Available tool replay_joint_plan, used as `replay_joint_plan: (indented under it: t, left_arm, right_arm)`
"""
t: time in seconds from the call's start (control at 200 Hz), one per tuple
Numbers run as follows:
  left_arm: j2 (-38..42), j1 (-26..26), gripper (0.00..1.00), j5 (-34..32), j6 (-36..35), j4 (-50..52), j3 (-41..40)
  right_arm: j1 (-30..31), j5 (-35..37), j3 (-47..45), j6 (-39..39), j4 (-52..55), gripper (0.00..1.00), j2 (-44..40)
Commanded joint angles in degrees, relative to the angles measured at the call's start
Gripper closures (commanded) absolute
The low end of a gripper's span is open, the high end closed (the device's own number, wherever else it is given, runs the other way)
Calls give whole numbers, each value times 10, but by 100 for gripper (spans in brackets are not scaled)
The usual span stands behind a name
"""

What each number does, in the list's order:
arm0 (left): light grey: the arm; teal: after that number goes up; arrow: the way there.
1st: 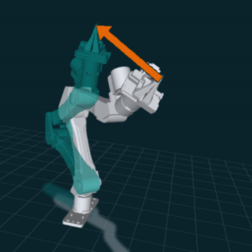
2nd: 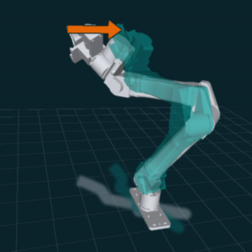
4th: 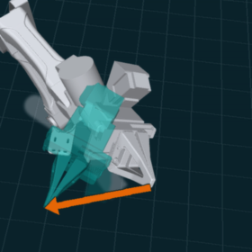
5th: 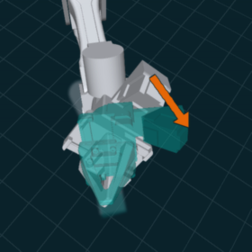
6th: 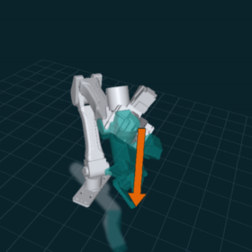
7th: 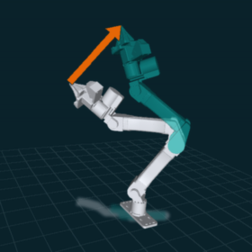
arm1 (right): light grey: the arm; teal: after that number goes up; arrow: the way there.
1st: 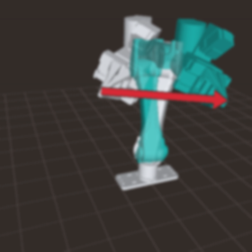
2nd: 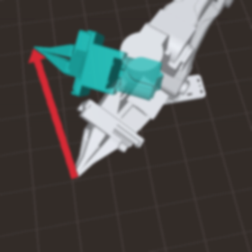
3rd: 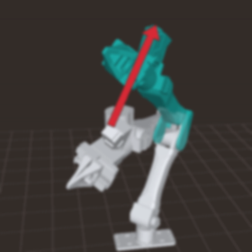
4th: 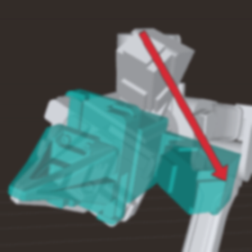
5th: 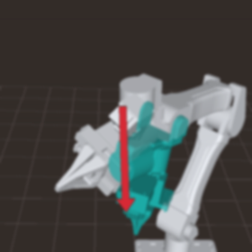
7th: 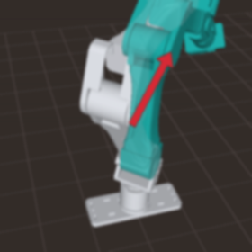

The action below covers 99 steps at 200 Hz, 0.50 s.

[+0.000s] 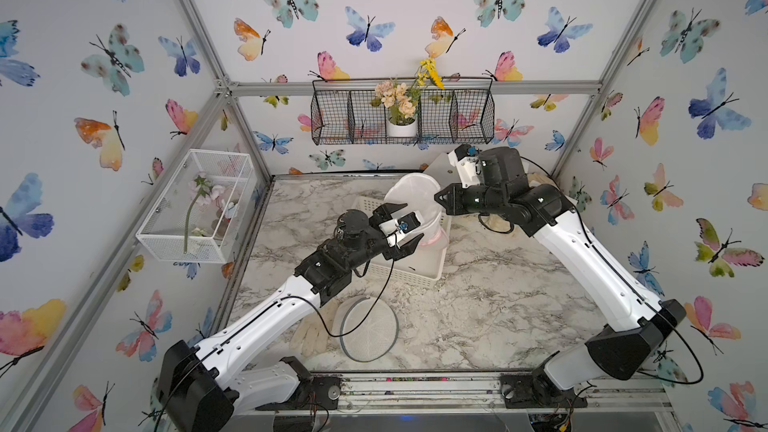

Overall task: Turn the laundry bag inside out
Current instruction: Pick up the laundry bag and place it in the bin.

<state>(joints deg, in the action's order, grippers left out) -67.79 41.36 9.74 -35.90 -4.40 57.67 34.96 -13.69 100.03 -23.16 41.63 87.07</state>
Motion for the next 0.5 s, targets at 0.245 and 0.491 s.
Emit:
replay_joint_plan:
  t: [0.245, 0.491]
  left_arm:
    - [-24, 2, 46, -2, -90, 37, 30]
    - [-29, 2, 86, 8, -85, 79, 65]
  right_arm:
    - [0, -21, -4, -25, 1, 98, -17]
    - [0, 0, -2, -23, -13, 98, -16]
